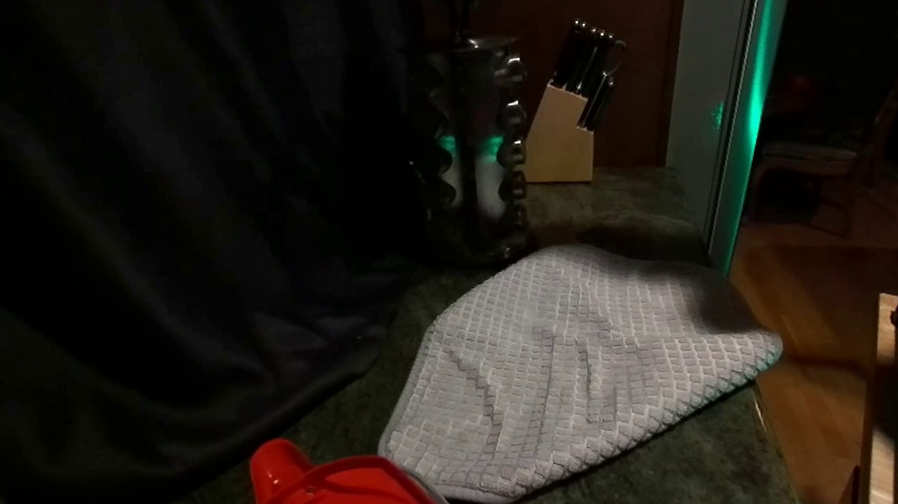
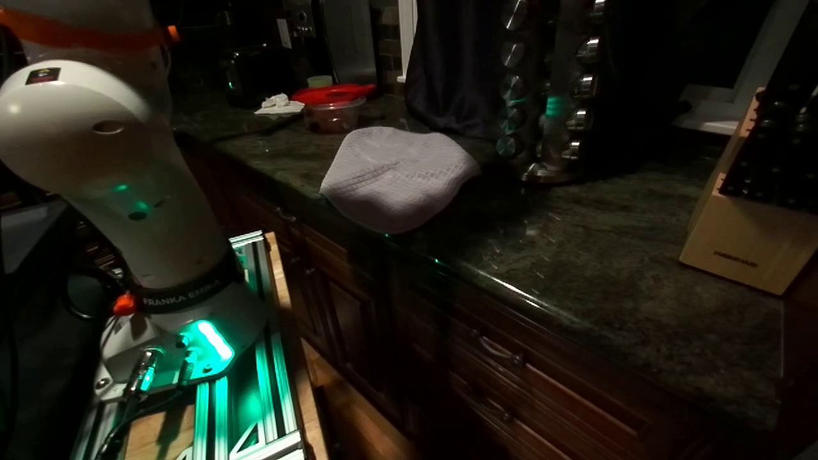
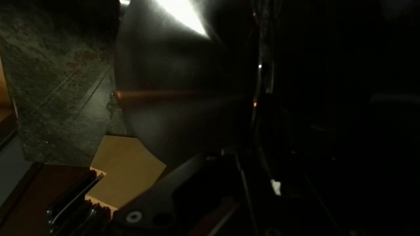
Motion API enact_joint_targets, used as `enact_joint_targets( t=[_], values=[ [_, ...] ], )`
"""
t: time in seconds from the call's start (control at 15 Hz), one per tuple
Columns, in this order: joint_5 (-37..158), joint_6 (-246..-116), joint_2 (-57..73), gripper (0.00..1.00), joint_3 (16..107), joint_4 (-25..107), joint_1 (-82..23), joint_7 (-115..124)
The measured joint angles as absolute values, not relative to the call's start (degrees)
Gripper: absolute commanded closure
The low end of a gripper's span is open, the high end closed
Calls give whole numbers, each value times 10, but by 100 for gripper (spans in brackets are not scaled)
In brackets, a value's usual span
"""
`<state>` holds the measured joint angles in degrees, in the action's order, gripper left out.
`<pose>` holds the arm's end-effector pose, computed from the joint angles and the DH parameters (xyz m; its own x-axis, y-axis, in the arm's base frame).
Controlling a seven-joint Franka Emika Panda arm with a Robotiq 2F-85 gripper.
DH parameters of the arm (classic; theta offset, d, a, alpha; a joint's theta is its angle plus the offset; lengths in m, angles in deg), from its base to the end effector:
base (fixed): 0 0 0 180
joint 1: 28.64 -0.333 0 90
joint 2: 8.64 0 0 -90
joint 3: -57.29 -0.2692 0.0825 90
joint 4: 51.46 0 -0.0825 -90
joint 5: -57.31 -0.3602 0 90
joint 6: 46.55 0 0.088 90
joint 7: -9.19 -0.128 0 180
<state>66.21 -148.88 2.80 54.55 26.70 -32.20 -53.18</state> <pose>0.6063 0.0476 0.5613 0.5425 -0.8080 0.2300 -0.8066 -0.5775 -0.1260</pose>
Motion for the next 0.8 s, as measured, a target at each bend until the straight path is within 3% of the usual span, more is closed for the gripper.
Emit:
enact_joint_targets(
  t=[0.27,0.33,0.47,0.8],
  values=[
    [662,-1489,29,96,546,266,-322,-510],
    [662,-1489,29,60,546,266,-322,-508],
    [662,-1489,29,52,546,266,-322,-504],
    [662,-1489,21,15,547,261,-321,-499]
  ],
)
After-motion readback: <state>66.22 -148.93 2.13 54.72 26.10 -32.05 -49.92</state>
